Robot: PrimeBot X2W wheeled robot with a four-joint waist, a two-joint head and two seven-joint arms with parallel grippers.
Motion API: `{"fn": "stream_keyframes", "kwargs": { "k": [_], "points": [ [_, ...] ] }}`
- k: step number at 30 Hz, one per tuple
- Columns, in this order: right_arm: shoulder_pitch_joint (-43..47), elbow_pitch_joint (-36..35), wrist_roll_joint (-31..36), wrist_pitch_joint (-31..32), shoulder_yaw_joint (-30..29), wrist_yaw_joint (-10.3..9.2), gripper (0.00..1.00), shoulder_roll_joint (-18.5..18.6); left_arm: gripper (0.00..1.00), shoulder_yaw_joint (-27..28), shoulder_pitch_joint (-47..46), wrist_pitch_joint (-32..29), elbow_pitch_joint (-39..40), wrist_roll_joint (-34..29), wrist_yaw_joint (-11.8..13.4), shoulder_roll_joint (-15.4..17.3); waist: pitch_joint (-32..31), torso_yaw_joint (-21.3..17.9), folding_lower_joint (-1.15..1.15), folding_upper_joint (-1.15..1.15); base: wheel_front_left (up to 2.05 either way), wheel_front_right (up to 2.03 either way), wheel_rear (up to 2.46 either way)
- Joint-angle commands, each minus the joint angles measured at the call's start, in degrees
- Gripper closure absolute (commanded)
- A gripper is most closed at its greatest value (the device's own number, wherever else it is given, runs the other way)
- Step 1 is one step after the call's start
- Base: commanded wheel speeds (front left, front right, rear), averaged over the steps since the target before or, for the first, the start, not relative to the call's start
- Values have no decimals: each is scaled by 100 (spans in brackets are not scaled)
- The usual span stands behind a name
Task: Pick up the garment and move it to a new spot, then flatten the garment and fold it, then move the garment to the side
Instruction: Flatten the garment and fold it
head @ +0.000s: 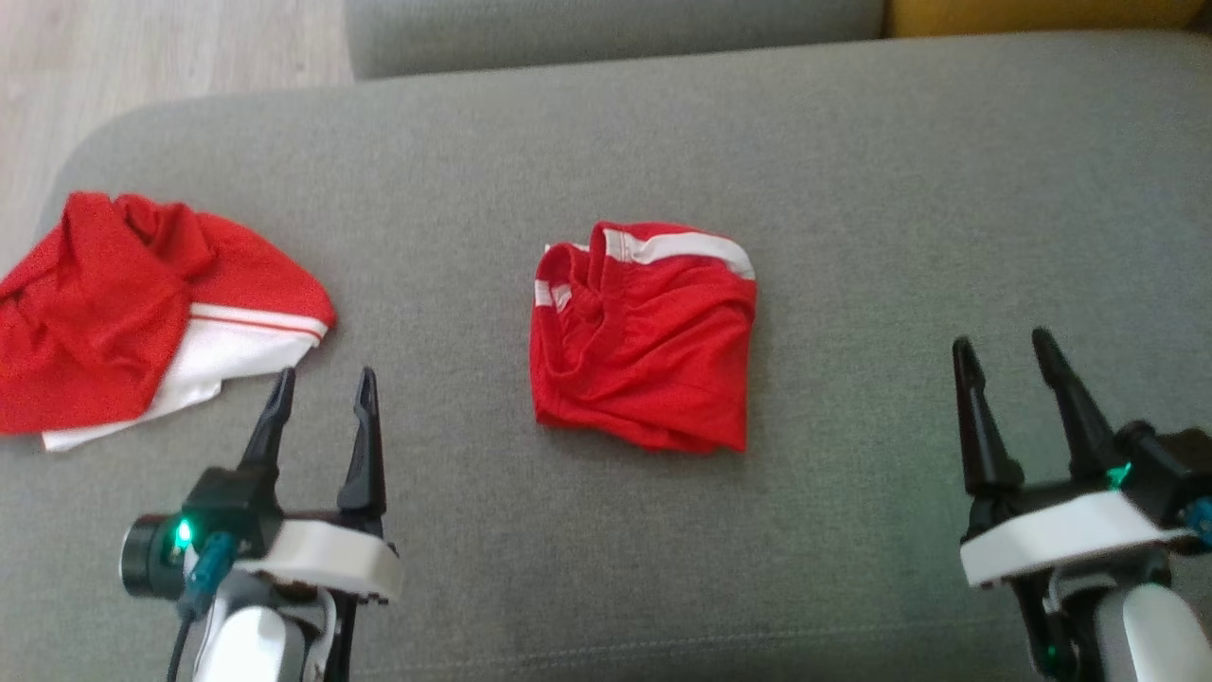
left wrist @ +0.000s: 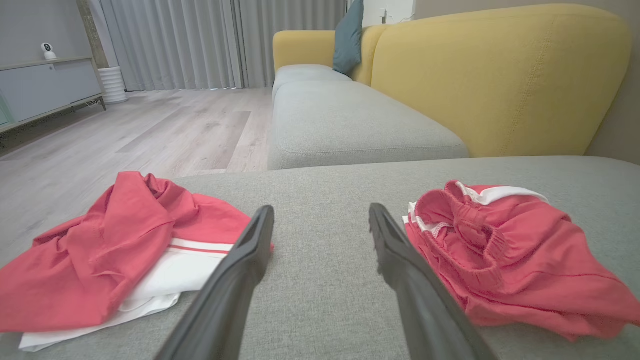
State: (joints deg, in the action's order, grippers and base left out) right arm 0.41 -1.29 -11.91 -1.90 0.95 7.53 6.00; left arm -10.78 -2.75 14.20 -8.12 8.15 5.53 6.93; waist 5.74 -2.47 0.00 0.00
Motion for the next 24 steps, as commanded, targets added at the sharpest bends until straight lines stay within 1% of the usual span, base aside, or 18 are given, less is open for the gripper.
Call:
{"fn": "stream_keyframes", "kwargs": {
  "k": [1, 12, 24],
  "points": [
    [-8, -283, 69, 60, 97, -4, 0, -3, 0, 149, -90, 14, 161, -13, 38, 114, -144, -46, 0, 0, 0, 0, 0],
    [415, -529, 127, 295, 139, -4, 0, -65, 0, 98, 244, -109, 197, -10, 143, 179, -544, -98, 0, 0, 0, 0, 0],
    [514, -594, 128, 338, 126, -4, 0, -119, 0, 83, 354, -195, 305, 17, 252, 221, -630, -75, 0, 0, 0, 0, 0]
  ]
}}
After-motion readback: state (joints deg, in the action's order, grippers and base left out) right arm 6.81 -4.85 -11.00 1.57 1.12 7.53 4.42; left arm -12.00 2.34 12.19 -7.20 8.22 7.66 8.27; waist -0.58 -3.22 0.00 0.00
